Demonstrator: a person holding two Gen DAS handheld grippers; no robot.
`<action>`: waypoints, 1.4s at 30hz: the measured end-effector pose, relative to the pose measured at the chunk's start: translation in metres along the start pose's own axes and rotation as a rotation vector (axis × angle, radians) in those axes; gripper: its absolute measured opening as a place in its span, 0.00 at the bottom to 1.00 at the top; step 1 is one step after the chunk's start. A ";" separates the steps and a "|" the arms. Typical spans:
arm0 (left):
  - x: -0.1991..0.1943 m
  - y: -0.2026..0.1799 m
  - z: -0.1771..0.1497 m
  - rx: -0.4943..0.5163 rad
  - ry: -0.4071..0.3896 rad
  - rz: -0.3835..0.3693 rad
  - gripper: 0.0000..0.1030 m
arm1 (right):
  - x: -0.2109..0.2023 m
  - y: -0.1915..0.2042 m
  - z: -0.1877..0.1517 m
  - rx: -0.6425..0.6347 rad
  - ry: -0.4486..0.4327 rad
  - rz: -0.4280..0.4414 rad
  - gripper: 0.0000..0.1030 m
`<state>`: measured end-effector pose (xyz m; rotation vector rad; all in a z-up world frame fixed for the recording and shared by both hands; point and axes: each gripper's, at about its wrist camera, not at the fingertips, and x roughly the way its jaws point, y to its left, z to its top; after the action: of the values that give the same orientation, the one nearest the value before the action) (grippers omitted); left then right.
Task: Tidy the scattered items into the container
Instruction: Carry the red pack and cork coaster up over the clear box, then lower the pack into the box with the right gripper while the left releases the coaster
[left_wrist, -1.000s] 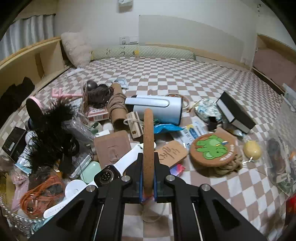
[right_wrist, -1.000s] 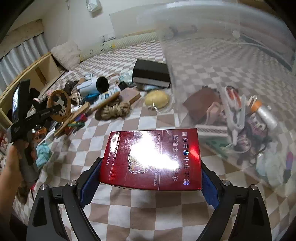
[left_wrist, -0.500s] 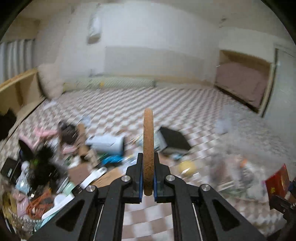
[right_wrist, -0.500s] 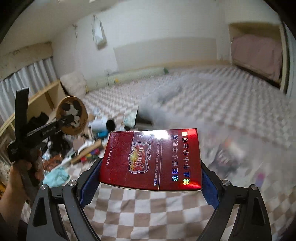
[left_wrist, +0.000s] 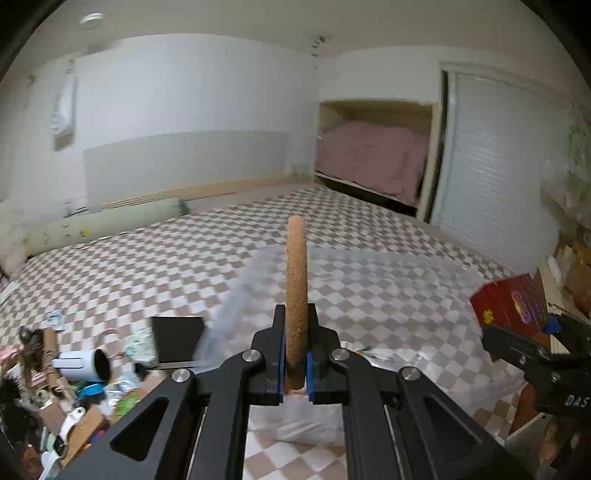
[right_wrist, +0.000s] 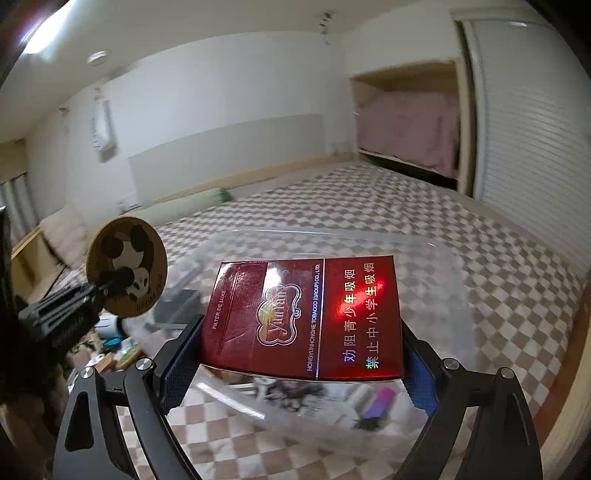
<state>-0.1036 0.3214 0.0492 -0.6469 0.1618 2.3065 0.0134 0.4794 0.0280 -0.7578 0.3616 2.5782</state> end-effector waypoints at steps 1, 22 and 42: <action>0.007 -0.007 0.000 0.006 0.012 -0.007 0.08 | 0.004 -0.004 0.000 0.002 0.010 -0.013 0.91; 0.078 -0.039 -0.031 0.109 0.193 0.034 0.08 | 0.024 -0.048 -0.020 0.042 0.084 -0.101 0.91; 0.082 -0.038 -0.029 0.044 0.231 0.035 0.10 | 0.032 -0.037 -0.020 -0.056 0.065 -0.124 0.91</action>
<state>-0.1161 0.3914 -0.0141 -0.8938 0.3334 2.2497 0.0151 0.5153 -0.0108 -0.8580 0.2539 2.4608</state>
